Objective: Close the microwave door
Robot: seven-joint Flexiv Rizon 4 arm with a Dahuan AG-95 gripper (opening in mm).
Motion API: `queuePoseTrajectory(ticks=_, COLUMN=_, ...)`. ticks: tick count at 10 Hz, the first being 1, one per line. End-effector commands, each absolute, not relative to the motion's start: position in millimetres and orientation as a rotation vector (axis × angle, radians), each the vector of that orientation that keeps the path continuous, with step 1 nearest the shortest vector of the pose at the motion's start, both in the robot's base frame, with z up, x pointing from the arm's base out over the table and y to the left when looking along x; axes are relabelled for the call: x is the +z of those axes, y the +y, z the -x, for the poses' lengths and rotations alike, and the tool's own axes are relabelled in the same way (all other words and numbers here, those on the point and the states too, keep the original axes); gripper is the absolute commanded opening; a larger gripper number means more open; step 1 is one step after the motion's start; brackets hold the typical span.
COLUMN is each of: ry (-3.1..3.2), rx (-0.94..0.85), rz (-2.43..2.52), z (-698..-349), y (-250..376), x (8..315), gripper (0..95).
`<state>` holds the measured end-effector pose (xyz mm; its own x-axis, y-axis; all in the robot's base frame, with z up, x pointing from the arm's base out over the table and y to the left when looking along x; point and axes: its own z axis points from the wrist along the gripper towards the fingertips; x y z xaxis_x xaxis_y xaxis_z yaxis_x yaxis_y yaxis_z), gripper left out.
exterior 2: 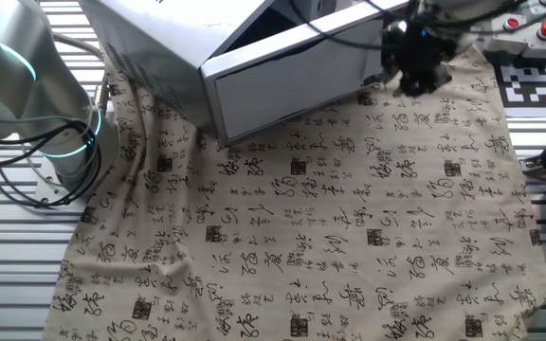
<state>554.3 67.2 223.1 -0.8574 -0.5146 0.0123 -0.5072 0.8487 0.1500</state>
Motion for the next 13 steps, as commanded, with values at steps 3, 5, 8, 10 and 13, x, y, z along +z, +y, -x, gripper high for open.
queuePoseTrajectory(ticks=3, ry=-2.991, rx=-0.183, rz=-0.726, z=-548.1, y=97.5, x=237.3, gripper=19.0)
queuePoseTrajectory(ticks=5, ry=-2.995, rx=-0.184, rz=-0.693, z=-545.9, y=108.0, x=242.8, gripper=19.0)
queuePoseTrajectory(ticks=8, ry=-3.000, rx=-0.188, rz=-0.662, z=-539.3, y=120.2, x=245.4, gripper=19.0)
queuePoseTrajectory(ticks=10, ry=-3.009, rx=-0.188, rz=-0.621, z=-528.9, y=135.8, x=241.3, gripper=19.0)
queuePoseTrajectory(ticks=13, ry=-3.019, rx=-0.187, rz=-0.562, z=-512.4, y=155.2, x=237.3, gripper=19.0)
